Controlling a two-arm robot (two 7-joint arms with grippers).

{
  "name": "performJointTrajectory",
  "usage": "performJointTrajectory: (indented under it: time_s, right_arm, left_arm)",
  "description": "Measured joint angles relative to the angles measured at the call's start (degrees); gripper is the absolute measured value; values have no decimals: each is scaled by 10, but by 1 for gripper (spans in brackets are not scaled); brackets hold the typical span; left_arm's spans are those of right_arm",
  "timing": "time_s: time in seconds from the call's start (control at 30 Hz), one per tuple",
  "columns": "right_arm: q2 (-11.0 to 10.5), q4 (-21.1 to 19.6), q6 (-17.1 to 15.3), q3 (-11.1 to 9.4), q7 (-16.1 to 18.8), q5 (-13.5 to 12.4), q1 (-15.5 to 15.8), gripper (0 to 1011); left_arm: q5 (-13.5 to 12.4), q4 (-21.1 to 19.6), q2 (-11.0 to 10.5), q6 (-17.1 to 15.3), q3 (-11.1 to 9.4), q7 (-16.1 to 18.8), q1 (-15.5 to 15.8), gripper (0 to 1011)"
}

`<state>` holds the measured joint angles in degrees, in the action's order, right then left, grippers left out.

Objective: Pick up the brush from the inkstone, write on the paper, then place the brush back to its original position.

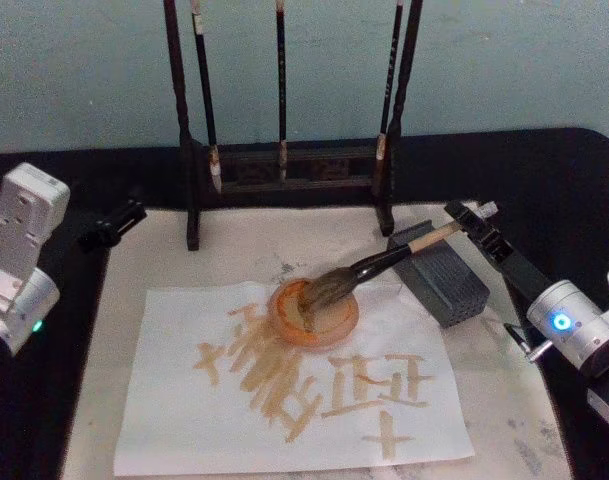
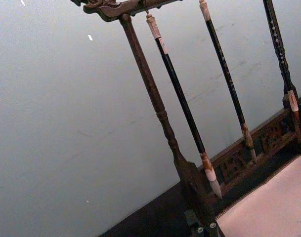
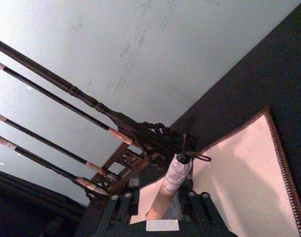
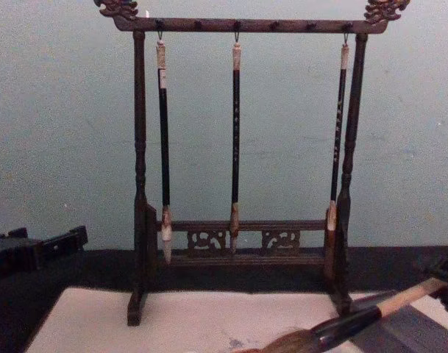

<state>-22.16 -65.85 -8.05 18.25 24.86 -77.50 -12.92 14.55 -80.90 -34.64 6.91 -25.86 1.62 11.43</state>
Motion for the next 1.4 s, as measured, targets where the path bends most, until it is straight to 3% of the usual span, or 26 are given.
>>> performJointTrajectory:
  time_s: [0.17,0.37,1.03,1.4]
  right_arm:
    - [0,0,0,0,0,0,0,333]
    - [0,0,0,0,0,0,0,204]
    - [0,0,0,0,0,0,0,196]
    - [-31,-57,16,33,1,29,8,195]
  left_arm:
    - [0,0,0,0,0,0,0,1002]
    - [0,0,0,0,0,0,0,1002]
    - [0,0,0,0,0,0,0,1002]
    - [0,0,0,0,0,0,0,1002]
